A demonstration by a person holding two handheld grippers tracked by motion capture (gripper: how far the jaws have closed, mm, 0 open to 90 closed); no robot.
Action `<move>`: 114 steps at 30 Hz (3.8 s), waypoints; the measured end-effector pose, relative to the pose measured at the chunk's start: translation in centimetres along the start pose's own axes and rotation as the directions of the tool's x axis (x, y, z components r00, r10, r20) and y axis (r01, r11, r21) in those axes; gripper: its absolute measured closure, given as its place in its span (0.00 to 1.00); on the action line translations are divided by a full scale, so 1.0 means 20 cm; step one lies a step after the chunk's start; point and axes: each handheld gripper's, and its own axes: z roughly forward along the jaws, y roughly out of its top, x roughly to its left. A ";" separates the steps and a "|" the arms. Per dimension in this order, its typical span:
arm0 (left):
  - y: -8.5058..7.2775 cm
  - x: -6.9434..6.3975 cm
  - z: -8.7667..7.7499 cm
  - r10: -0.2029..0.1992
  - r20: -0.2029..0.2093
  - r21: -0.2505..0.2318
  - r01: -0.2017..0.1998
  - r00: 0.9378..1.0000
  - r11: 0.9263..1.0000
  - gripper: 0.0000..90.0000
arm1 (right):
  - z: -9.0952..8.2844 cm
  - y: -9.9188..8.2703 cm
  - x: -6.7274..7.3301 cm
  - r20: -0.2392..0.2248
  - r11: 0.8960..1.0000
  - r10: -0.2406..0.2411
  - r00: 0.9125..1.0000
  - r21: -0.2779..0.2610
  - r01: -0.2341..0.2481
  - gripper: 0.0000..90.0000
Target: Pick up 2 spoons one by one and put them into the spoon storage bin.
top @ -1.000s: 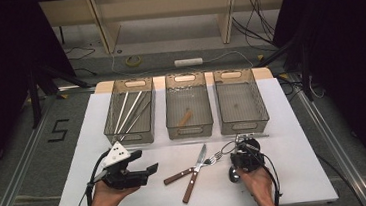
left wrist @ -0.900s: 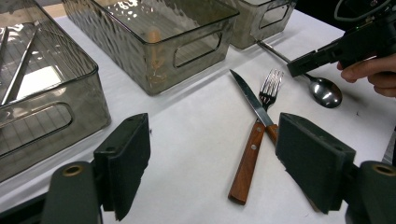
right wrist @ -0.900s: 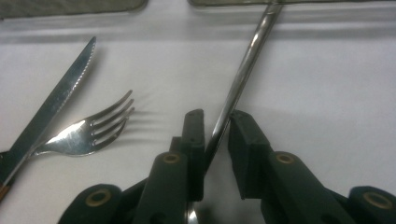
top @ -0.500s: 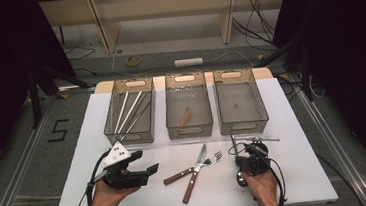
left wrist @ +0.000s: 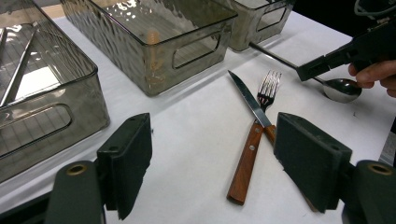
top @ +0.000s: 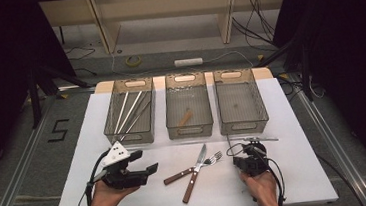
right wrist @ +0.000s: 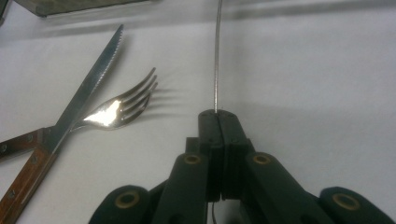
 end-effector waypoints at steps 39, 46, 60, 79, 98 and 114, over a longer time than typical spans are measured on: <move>-0.02 0.02 -0.03 0.003 0.003 -0.087 -0.003 1.000 0.996 0.23 | -0.10 0.39 0.16 -0.198 0.988 -0.091 0.976 -0.141 0.064 1.00; -0.02 0.02 -0.03 0.003 0.003 -0.090 -0.003 1.000 0.996 0.23 | -0.08 0.48 0.21 -0.201 0.985 -0.115 0.973 -0.151 0.085 1.00; -0.02 0.02 -0.03 0.006 0.008 -0.097 -0.005 1.000 0.995 0.23 | -0.01 0.67 0.32 -0.199 0.979 -0.150 0.968 -0.163 0.118 1.00; -0.02 0.02 -0.03 0.016 0.014 -0.095 -0.015 1.000 0.995 0.23 | 0.16 0.90 0.44 -0.169 0.979 -0.166 0.971 -0.148 0.142 1.00; -0.02 0.00 -0.02 0.026 0.029 -0.094 -0.024 0.999 0.995 0.23 | 0.30 0.96 0.45 -0.127 0.982 -0.155 0.980 -0.128 0.139 1.00; -0.02 0.00 -0.02 0.025 0.036 -0.083 -0.022 0.999 0.996 0.23 | 0.29 0.96 0.48 -0.155 0.966 -0.240 0.958 -0.136 0.220 0.64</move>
